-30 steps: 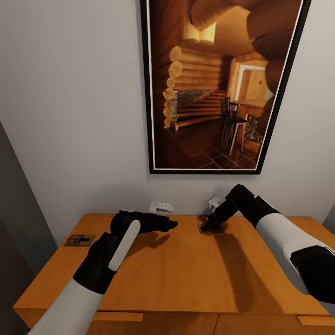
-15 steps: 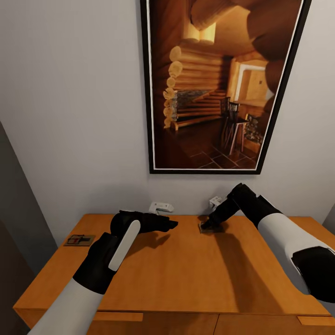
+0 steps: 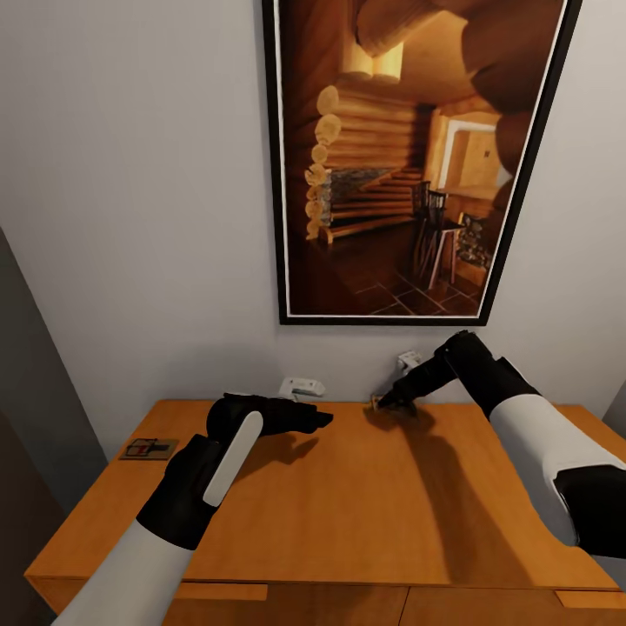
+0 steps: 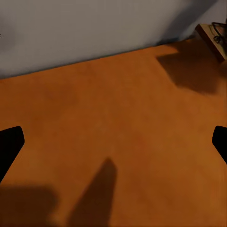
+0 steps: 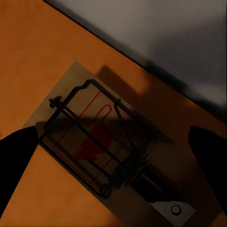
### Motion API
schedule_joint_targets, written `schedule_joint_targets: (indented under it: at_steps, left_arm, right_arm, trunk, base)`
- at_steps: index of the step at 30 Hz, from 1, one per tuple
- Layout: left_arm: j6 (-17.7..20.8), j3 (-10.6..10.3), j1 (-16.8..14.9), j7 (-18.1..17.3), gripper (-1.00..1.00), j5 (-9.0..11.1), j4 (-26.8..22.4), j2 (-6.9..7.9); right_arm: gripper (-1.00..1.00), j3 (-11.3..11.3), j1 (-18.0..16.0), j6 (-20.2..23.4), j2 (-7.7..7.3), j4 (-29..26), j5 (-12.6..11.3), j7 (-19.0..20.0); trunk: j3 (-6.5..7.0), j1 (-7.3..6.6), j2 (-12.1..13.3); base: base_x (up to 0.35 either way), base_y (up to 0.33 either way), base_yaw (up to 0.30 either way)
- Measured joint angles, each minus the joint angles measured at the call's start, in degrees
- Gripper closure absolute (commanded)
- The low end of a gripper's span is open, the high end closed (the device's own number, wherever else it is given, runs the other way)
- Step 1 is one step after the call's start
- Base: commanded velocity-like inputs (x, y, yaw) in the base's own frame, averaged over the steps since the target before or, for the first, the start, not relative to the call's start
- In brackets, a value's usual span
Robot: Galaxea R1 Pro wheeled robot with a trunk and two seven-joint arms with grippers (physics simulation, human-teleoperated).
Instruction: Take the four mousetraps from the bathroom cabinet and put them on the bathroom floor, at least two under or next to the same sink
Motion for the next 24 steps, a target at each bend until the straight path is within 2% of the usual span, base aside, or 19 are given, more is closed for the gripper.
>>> schedule_joint_targets:
  at_steps: [8, 24]
  left_arm:
    - [-0.1, 0.0, 0.0, 0.0, -1.0, 0.0, 0.0, -0.01]
    - [-0.3, -0.3, 0.0, 0.0, -1.0, -0.1, -0.5, 0.06]
  right_arm:
    - [1.0, -0.1, 0.0, 1.8, 0.05, -1.8, -0.1, 0.0]
    - [1.0, -0.1, 0.0, 2.0, 0.37, -2.0, -0.2, -0.1]
  trunk:
    - [0.0, 0.0, 0.0]
    - [0.0, 0.0, 0.0]
  base:
    - [0.0, 0.0, 0.0]
    - [-0.002, 0.0, 0.0]
